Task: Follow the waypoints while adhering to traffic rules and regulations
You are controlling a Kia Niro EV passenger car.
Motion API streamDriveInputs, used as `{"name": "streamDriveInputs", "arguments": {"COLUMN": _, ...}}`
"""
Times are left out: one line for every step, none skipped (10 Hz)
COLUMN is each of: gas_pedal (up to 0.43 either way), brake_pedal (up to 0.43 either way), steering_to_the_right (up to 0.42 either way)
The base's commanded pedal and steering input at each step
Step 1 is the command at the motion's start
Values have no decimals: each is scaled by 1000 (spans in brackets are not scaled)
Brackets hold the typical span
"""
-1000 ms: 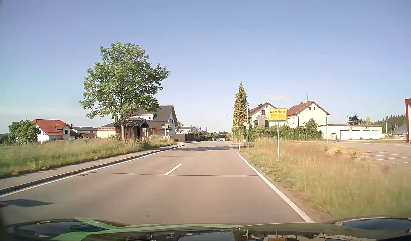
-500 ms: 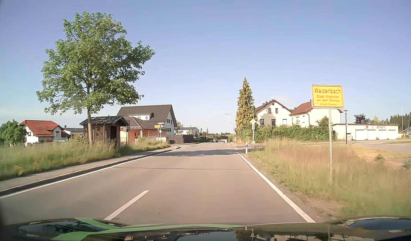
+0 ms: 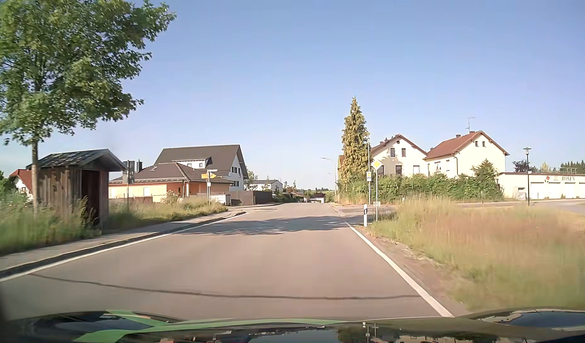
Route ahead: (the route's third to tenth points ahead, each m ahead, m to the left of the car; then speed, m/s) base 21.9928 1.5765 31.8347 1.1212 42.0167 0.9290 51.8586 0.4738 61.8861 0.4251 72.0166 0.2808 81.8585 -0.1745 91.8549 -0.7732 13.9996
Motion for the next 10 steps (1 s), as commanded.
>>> {"name": "streamDriveInputs", "arguments": {"gas_pedal": 220, "brake_pedal": 0, "steering_to_the_right": -2}}
{"name": "streamDriveInputs", "arguments": {"gas_pedal": 189, "brake_pedal": 0, "steering_to_the_right": -2}}
{"name": "streamDriveInputs", "arguments": {"gas_pedal": 177, "brake_pedal": 0, "steering_to_the_right": -2}}
{"name": "streamDriveInputs", "arguments": {"gas_pedal": 169, "brake_pedal": 0, "steering_to_the_right": -1}}
{"name": "streamDriveInputs", "arguments": {"gas_pedal": 169, "brake_pedal": 0, "steering_to_the_right": 0}}
{"name": "streamDriveInputs", "arguments": {"gas_pedal": 157, "brake_pedal": 0, "steering_to_the_right": 0}}
{"name": "streamDriveInputs", "arguments": {"gas_pedal": 150, "brake_pedal": 0, "steering_to_the_right": 0}}
{"name": "streamDriveInputs", "arguments": {"gas_pedal": 150, "brake_pedal": 0, "steering_to_the_right": 1}}
{"name": "streamDriveInputs", "arguments": {"gas_pedal": 150, "brake_pedal": 0, "steering_to_the_right": 1}}
{"name": "streamDriveInputs", "arguments": {"gas_pedal": 150, "brake_pedal": 0, "steering_to_the_right": 1}}
